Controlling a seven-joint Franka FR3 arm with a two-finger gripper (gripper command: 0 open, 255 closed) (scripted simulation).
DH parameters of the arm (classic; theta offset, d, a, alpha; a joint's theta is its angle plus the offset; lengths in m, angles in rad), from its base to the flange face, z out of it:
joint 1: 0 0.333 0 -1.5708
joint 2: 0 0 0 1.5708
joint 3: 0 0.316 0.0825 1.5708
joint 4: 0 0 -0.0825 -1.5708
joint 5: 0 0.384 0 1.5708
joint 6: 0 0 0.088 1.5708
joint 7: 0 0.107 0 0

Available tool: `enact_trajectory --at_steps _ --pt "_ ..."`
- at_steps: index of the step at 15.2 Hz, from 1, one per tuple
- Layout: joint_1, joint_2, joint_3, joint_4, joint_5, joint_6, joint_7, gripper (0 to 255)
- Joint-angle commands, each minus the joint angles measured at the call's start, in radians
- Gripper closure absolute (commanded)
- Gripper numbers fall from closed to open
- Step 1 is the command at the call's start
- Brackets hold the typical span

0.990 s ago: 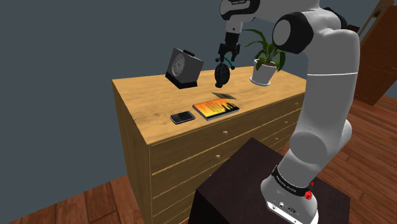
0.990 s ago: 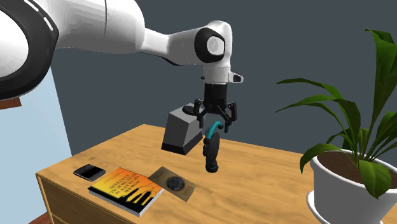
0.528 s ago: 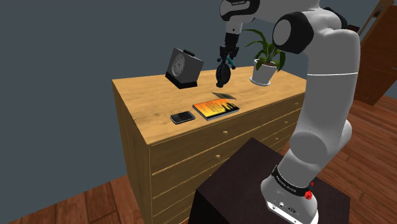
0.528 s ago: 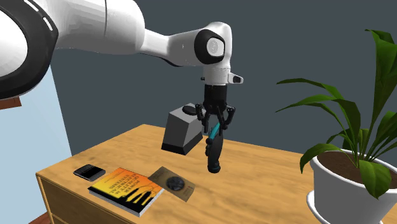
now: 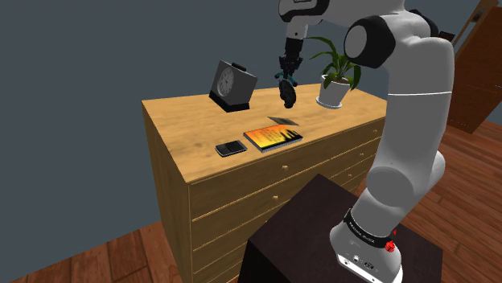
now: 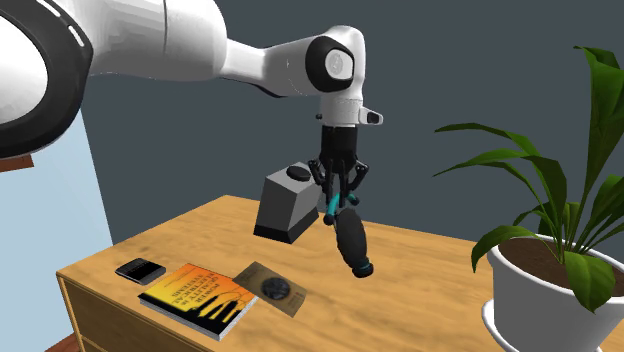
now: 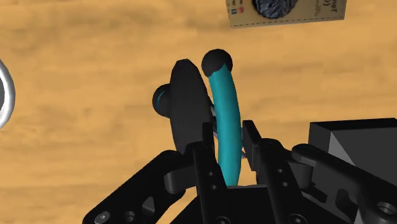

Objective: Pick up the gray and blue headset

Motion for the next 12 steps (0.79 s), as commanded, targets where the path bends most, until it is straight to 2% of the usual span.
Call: enact_trajectory --at_steps 1,12 --pt "-0.004 0.006 0.000 0.036 0.001 -0.030 0.000 255" --pt "-0.036 0.067 0.000 0.271 0.021 -0.205 -0.002 255"
